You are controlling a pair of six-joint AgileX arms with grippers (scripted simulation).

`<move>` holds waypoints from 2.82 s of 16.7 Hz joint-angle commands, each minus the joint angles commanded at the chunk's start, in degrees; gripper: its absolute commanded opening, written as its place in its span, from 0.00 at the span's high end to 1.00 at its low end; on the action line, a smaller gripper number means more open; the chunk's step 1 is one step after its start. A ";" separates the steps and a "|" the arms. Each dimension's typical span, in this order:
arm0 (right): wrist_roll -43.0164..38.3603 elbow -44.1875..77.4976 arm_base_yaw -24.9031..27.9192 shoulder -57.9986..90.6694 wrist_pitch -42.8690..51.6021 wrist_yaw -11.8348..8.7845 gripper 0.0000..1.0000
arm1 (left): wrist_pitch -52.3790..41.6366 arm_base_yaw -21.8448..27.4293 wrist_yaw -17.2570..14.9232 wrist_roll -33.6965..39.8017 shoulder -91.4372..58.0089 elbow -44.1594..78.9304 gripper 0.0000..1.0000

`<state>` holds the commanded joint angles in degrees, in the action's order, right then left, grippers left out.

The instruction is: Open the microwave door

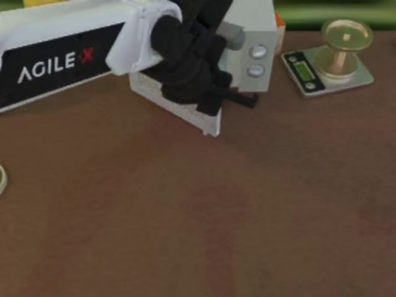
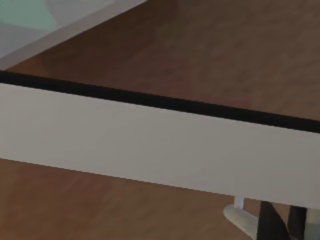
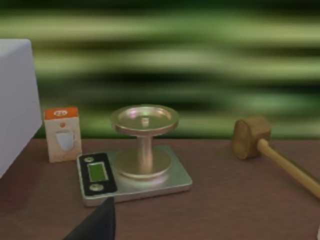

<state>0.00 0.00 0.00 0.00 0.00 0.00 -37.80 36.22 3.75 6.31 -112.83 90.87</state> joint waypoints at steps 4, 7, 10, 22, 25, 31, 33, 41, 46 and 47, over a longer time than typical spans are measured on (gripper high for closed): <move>0.00 0.00 0.00 0.00 0.00 0.00 0.00 | 0.57 -0.29 -1.39 -1.80 1.08 -1.61 1.00; 0.00 0.00 0.00 0.00 0.00 0.00 0.00 | 1.55 -1.59 -3.51 -5.84 3.48 -4.62 1.00; 0.00 0.00 0.00 0.00 0.00 0.00 0.00 | 1.90 -2.22 -4.55 -7.82 4.52 -6.23 1.00; 0.00 0.00 0.00 0.00 0.00 0.00 0.00 | 1.90 -2.22 -4.55 -7.82 4.52 -6.23 1.00; 0.00 0.00 0.00 0.00 0.00 0.00 0.00 | 1.90 -2.22 -4.55 -7.82 4.52 -6.23 1.00; 0.00 0.00 0.00 0.00 0.00 0.00 0.00 | 1.90 -2.22 -4.55 -7.82 4.52 -6.23 1.00; 0.00 0.00 0.00 0.00 0.00 0.00 0.00 | 1.90 -2.22 -4.55 -7.82 4.52 -6.23 1.00; 0.00 0.00 0.00 0.00 0.00 0.00 0.00 | 2.32 -4.19 -8.14 -13.83 7.19 -9.71 1.00; 0.00 0.00 0.00 0.00 0.00 0.00 0.00 | 2.46 -5.14 -9.57 -16.48 8.36 -11.15 1.00; 0.00 0.00 0.00 0.00 0.00 0.00 0.00 | 2.46 -5.14 -9.57 -16.48 8.36 -11.15 1.00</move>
<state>0.00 0.00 0.00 0.00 0.00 0.00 -35.35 31.08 -5.82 -10.18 -104.46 79.72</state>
